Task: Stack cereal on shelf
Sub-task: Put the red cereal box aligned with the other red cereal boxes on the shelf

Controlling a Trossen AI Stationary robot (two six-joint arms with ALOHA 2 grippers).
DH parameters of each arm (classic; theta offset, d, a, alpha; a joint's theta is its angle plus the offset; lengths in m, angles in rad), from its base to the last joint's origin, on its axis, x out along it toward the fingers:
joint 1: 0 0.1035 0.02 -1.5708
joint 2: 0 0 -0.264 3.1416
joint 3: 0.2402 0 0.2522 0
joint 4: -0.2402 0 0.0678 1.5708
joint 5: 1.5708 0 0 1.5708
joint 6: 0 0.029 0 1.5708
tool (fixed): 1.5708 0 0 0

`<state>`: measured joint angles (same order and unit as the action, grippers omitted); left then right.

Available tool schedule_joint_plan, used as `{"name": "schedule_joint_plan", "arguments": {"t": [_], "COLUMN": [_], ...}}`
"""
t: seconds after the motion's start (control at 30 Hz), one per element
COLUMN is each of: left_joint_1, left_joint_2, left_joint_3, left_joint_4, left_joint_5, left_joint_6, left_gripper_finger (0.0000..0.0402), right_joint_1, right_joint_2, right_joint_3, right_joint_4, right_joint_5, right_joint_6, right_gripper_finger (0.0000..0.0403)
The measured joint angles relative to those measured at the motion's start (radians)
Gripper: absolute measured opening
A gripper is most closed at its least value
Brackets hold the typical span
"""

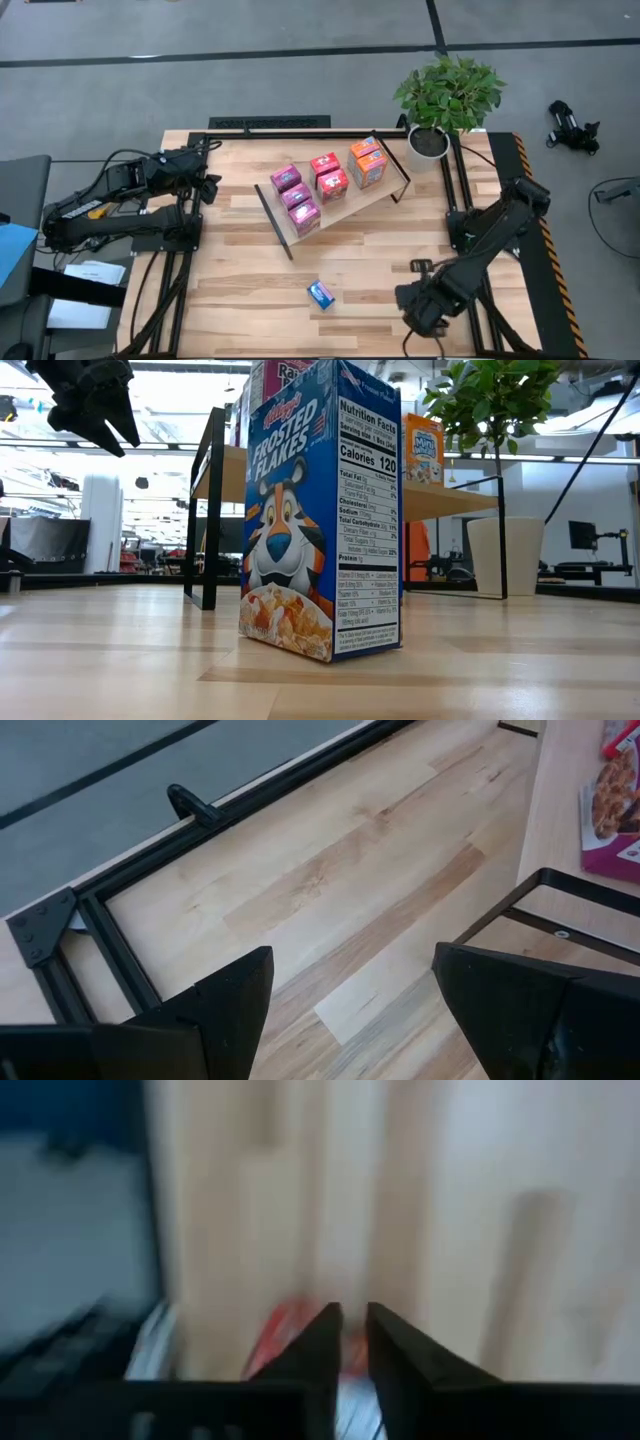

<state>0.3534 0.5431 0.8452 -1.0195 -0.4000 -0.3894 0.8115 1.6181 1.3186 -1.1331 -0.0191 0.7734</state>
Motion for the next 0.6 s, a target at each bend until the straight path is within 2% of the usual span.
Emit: {"name": "schedule_joint_plan", "arguments": {"t": [0.1, 0.2, 0.4, 0.6], "left_joint_1": [0.000, 0.000, 0.000, 0.000], "left_joint_2": [0.000, 0.000, 0.000, 0.000], "left_joint_3": [0.000, 0.000, 0.000, 0.000], "left_joint_4": [0.000, 0.000, -0.001, -0.005], "left_joint_5": [0.000, 0.000, 0.000, 0.000], "left_joint_6": [-0.013, -0.016, -0.018, -0.020], "left_gripper_finger": [0.0268, 0.0268, 0.0268, 0.0268], "right_joint_1": [-0.013, -0.010, 0.052, 0.110], "right_joint_2": [-0.037, -0.054, -0.020, 0.085], "right_joint_3": [0.034, 0.051, 0.051, 0.051], "right_joint_4": [-0.073, -0.125, -0.138, -0.135], "right_joint_5": [-0.141, -0.220, -0.231, -0.213], "right_joint_6": [-0.098, -0.196, -0.446, -0.664], "right_gripper_finger": [0.0128, 0.0198, 0.0324, 0.0393]}}
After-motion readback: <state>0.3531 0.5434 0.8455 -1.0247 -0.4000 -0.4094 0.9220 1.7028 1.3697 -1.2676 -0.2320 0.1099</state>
